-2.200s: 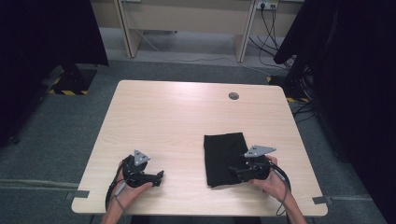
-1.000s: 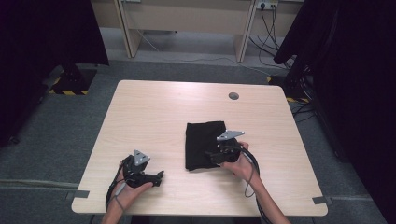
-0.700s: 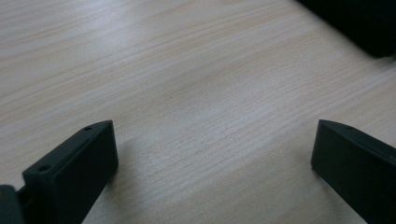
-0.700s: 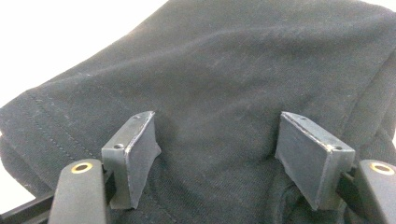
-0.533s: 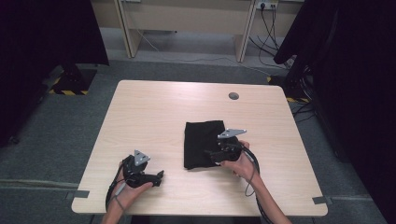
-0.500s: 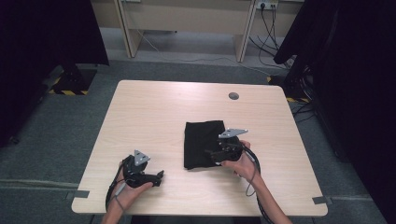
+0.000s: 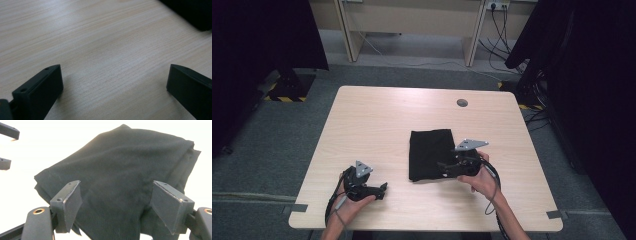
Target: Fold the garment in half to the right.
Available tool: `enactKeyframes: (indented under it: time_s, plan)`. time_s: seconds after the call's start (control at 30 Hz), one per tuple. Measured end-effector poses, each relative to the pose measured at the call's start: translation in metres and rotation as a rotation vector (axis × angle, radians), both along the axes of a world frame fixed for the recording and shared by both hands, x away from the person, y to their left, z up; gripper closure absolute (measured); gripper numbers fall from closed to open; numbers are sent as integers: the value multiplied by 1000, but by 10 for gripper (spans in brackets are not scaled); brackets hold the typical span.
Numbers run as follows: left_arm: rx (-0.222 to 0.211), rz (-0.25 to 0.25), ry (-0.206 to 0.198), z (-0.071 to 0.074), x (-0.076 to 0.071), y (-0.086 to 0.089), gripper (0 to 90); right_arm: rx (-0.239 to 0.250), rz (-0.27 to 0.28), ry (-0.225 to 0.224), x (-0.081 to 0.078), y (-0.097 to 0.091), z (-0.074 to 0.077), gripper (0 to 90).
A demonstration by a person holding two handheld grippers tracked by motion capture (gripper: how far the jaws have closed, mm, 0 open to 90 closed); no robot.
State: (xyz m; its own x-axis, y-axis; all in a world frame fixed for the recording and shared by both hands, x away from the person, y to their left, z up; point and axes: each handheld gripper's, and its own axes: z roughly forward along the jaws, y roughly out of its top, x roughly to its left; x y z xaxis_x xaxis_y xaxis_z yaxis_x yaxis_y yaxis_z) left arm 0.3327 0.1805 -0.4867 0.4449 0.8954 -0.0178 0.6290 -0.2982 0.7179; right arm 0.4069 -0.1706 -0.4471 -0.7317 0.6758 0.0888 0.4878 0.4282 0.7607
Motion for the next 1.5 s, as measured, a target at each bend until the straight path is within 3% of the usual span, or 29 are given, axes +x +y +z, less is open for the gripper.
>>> enactKeyframes:
  time_s: [0.3,0.97,1.5]
  plan:
    - [0,1,0,0,0,0,0,-8,-15,-5,-12,-19,-2,258]
    - [1,2,0,0,0,0,0,-10,-28,0,-32,-44,-11,254]
    - [0,6,0,0,0,0,0,-22,-75,6,-42,-73,-19,224]
